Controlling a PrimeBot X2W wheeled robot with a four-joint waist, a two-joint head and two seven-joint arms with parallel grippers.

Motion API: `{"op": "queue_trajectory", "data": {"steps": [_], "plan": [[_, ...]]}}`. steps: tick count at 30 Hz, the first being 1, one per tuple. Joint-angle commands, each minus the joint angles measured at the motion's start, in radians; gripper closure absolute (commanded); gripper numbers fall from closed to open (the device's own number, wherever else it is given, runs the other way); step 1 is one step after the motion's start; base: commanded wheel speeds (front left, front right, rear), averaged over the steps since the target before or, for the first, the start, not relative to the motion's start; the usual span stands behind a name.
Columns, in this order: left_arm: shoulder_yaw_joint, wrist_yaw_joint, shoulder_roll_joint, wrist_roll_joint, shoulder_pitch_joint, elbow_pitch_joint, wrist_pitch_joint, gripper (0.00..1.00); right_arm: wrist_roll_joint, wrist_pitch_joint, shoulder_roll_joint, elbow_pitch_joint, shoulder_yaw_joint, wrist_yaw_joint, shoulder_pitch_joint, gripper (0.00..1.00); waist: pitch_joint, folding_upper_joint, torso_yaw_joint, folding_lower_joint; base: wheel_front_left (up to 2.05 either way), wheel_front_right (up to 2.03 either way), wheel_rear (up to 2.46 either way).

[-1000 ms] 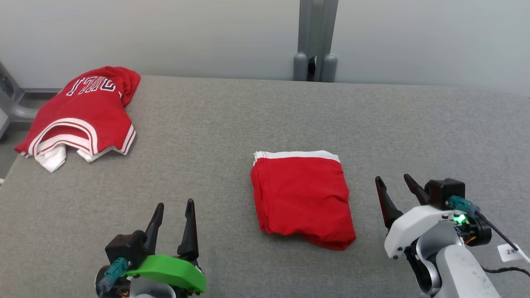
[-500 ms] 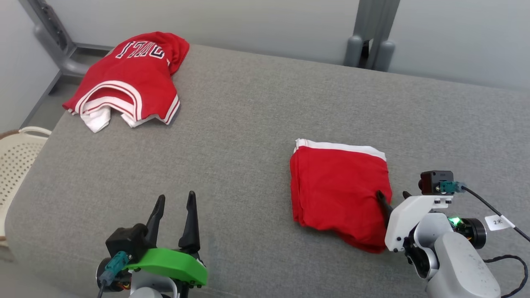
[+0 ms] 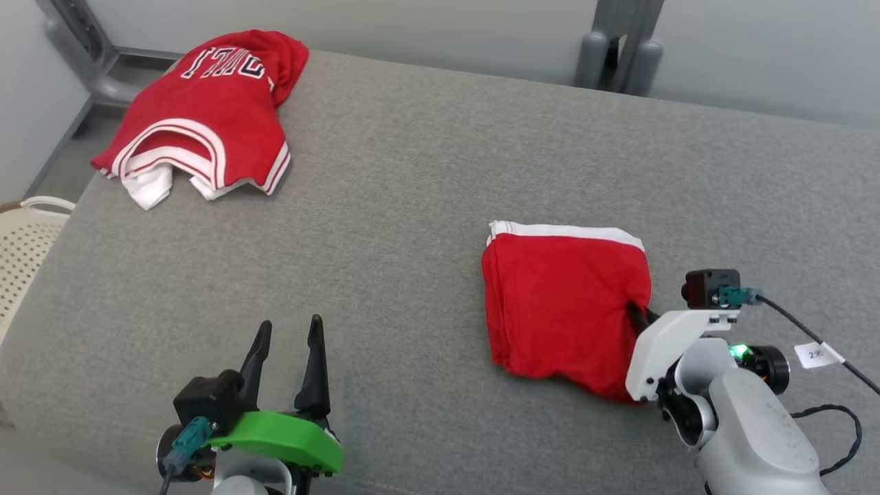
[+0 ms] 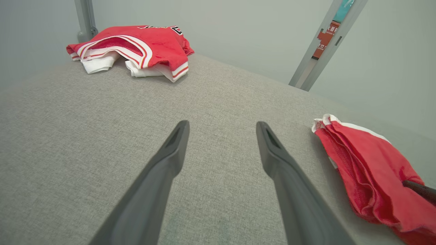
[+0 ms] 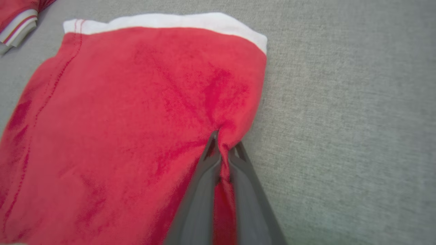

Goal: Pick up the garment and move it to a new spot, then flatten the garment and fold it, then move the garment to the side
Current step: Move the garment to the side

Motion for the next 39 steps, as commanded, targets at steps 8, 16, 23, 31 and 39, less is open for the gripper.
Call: {"op": "queue_trajectory", "data": {"steps": [8, 16, 23, 31, 39], "plan": [[-0.014, -0.007, 0.009, 0.028, -0.047, -0.023, 0.004, 0.00, -0.047, -0.066, -0.038, -0.019, -0.049, -0.002, -0.085, 1.00, 0.064, 0.0000, -0.224, 0.0000, 0.00, 0.00, 0.00], [-0.043, -0.015, 0.010, 0.048, -0.122, -0.036, 0.028, 0.00, -0.077, -0.094, -0.066, -0.012, -0.111, -0.002, -0.132, 1.00, 0.127, 0.0000, -0.430, 0.0000, 0.00, 0.00, 0.00], [-0.063, -0.017, 0.020, 0.066, -0.157, -0.042, 0.051, 0.00, -0.073, -0.113, -0.063, 0.011, -0.123, -0.002, -0.157, 1.00, 0.167, 0.0000, -0.525, 0.0000, 0.00, 0.00, 0.00], [-0.072, -0.010, 0.028, 0.074, -0.178, -0.060, 0.065, 0.00, -0.094, -0.119, -0.106, 0.053, -0.083, -0.002, -0.217, 1.00, 0.195, 0.0000, -0.492, 0.0000, 0.00, 0.00, 0.00], [-0.062, 0.002, 0.038, 0.070, -0.184, -0.086, 0.064, 0.00, -0.101, -0.078, -0.258, 0.110, -0.042, -0.002, -0.351, 1.00, 0.231, 0.0000, -0.380, 0.0000, 0.00, 0.00, 0.00]]}}
